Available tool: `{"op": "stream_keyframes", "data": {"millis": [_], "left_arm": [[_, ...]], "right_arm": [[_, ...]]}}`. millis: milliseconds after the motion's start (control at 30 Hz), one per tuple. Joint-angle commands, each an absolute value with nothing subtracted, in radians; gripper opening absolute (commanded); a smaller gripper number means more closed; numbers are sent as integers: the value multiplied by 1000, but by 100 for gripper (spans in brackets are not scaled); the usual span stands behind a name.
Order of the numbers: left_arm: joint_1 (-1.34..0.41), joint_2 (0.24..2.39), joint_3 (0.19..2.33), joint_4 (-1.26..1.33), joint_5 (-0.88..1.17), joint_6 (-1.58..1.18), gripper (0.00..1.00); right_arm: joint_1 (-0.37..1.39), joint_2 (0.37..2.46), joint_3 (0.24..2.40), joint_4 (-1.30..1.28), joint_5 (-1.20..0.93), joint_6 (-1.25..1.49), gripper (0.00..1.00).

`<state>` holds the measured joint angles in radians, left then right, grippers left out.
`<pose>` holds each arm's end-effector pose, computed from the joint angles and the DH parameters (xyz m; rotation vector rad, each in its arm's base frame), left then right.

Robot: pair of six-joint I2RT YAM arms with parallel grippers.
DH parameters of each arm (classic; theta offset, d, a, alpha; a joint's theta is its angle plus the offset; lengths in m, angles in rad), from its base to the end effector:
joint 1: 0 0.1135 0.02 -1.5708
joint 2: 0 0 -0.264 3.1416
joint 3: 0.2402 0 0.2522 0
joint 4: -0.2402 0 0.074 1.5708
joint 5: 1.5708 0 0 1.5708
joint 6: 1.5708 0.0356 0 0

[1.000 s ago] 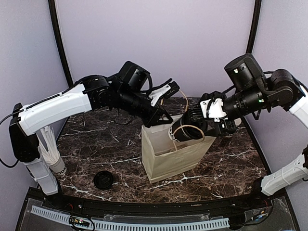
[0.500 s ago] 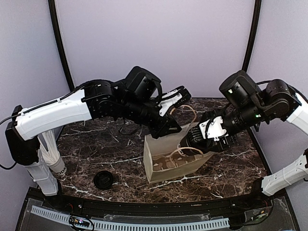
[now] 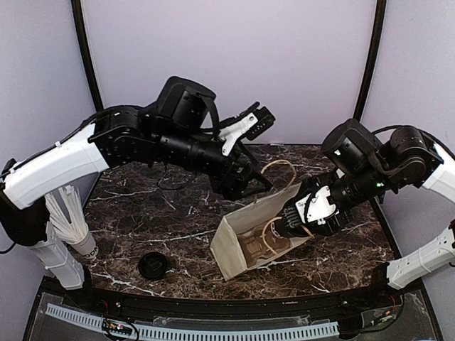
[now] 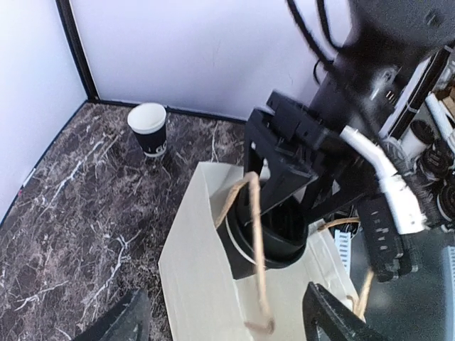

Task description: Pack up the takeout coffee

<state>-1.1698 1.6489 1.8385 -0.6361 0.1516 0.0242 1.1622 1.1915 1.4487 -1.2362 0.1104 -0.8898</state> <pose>0.1388 -0.3412 0.4346 1.2772 1.6983 -0.8602 0.0850 0.1865 0.3883 -2.1508 1.3534 -0.0339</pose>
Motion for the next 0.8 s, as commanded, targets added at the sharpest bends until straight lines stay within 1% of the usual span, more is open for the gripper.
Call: {"op": "stream_keyframes", "data": {"millis": [0,33,100,133,200,267,500,667,767], "left_arm": [[-1171,1470,1743,-519,83,67,81],[-1164,1455,1708,-488,12,72,87],[-1105,1436,1623,-407,-17,35,89],[-1046,1448,1581,-395,-10,5,89],[-983,1482,1526,-359,43,-66,86],[-964,1524,1476,-314,58,-88,85],[-960,1714,1455,-265,153,-111,82],[-960,1791,1440,-194,250,-167,79],[-960,1822,1444,-180,264,-179,79]], "right_arm": [[1191,1173,1434,-1249,156,-911,24],[1193,1173,1436,-1248,157,-913,24],[1199,1175,1432,-1242,162,-920,23],[1202,1176,1428,-1241,164,-924,23],[1215,1175,1416,-1238,170,-931,22],[1226,1171,1402,-1238,177,-931,22],[1248,1130,1359,-1167,173,-949,21],[1272,1026,1212,-1012,192,-1038,21],[1296,973,1116,-921,226,-1111,20]]}}
